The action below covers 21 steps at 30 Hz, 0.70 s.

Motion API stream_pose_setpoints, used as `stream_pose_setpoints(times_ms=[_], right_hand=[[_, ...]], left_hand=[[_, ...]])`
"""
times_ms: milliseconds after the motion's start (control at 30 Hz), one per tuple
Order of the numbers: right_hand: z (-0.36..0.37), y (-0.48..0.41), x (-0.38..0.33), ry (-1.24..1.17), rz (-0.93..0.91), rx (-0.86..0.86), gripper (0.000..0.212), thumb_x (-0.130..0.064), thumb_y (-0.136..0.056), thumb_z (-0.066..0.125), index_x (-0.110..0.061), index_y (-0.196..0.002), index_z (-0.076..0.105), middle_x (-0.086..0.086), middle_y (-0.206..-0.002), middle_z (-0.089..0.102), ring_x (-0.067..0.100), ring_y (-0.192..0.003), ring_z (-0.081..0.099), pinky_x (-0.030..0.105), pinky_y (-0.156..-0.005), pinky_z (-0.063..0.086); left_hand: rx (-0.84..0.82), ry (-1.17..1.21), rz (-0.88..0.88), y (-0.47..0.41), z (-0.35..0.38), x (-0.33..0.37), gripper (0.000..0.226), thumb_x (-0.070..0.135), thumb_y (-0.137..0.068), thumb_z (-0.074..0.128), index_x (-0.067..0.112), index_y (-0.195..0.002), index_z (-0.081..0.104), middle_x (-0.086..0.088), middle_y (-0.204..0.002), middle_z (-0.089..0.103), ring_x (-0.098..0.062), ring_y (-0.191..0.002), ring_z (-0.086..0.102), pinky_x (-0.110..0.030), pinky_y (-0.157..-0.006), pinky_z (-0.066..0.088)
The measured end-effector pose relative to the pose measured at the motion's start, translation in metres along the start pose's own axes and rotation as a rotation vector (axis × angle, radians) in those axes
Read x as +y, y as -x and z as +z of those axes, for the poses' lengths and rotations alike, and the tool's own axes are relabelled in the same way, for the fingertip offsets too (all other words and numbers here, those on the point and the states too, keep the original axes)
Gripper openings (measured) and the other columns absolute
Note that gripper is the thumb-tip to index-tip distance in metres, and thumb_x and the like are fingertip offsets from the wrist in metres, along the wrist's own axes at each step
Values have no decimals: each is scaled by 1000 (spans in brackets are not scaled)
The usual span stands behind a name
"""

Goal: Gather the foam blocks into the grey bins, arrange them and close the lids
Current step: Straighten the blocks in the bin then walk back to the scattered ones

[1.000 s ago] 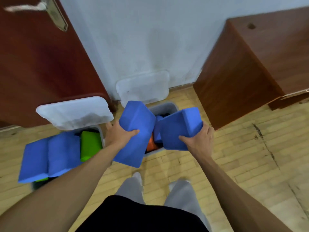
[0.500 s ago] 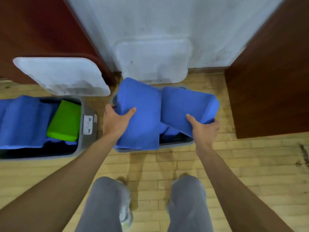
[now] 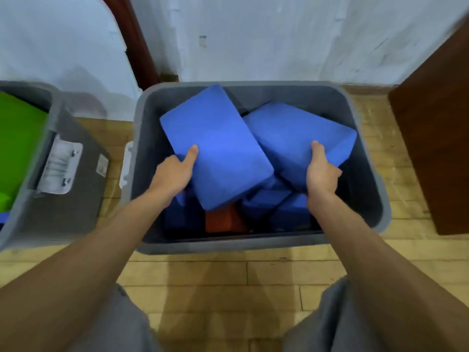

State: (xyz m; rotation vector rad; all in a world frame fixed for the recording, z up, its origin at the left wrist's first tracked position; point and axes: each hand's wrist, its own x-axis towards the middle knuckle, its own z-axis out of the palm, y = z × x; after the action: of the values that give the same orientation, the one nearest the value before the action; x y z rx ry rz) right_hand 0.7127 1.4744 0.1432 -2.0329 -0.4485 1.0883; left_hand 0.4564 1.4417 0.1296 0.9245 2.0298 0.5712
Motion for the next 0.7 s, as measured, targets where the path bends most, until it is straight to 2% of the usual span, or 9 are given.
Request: stream_pose_setpoints(times_ms=[100, 167, 267, 367, 433, 467, 533, 633, 700], right_hand=[[4, -9, 8, 37, -34, 3, 109, -78, -63, 47, -2, -140, 31, 13, -140, 43, 36, -117, 51, 54, -96, 45], [2, -9, 7, 99, -57, 8, 107, -79, -71, 43, -1, -143, 27, 15, -145, 38, 38, -122, 47, 56, -99, 42], [-7, 0, 8, 286, -78, 50, 101, -75, -83, 39, 2, -147, 20, 19, -151, 27, 38, -134, 34, 50, -110, 29], [-23, 18, 7, 482, -329, 188, 89, -57, -88, 53, 1, -147, 20, 20, -149, 22, 39, -134, 26, 48, -108, 26], [-35, 38, 1, 591, -480, 218, 73, -46, -88, 59, -3, -141, 32, 20, -143, 30, 40, -129, 32, 48, -103, 30], [-42, 52, -4, 653, -539, 180, 64, -41, -89, 59, -5, -137, 38, 20, -139, 35, 39, -126, 34, 46, -102, 30], [-55, 87, -18, 757, -620, 0, 45, -30, -91, 59, -7, -128, 50, 19, -133, 43, 38, -122, 40, 42, -102, 30], [-77, 162, -61, 837, -593, -346, 24, -14, -89, 55, -5, -109, 65, 15, -113, 65, 31, -108, 57, 35, -95, 42], [-91, 221, -107, 940, -559, -550, 21, -13, -91, 53, -4, -101, 69, 15, -104, 70, 32, -102, 61, 36, -90, 46]], left_hand=[[-66, -101, -7, -3, 12, -23, 62, 59, -92, 43, 2, -77, 62, -17, -76, 69, -31, -65, 68, -44, -73, 59], [-71, -177, -17, 2, 13, -25, 66, 61, -92, 40, 3, -72, 64, -14, -68, 69, -30, -63, 69, -41, -74, 58], [36, -323, 2, 8, 7, -22, 71, 70, -85, 41, 3, -82, 66, -14, -84, 68, -32, -83, 66, -39, -79, 52], [167, -337, 60, 29, -2, -16, 62, 54, -79, 68, 4, -112, 50, -14, -119, 51, -36, -103, 57, -45, -84, 48], [129, -284, 88, 48, -13, -7, 53, 39, -79, 74, 8, -111, 46, -14, -121, 49, -34, -104, 56, -40, -81, 45], [63, -286, 120, 60, -22, 1, 41, 35, -80, 72, 13, -105, 48, -11, -115, 53, -29, -101, 57, -34, -77, 42], [-70, -338, 183, 93, -45, 22, 23, 29, -84, 67, 18, -100, 55, -3, -100, 57, -21, -93, 57, -28, -72, 37], [-199, -317, 173, 159, -105, 67, 20, 24, -89, 62, 13, -105, 62, 2, -94, 59, -17, -91, 56, -29, -76, 42], [-243, -291, 135, 203, -160, 97, 17, 24, -89, 60, 15, -104, 64, 0, -98, 63, -19, -96, 60, -30, -82, 46]])
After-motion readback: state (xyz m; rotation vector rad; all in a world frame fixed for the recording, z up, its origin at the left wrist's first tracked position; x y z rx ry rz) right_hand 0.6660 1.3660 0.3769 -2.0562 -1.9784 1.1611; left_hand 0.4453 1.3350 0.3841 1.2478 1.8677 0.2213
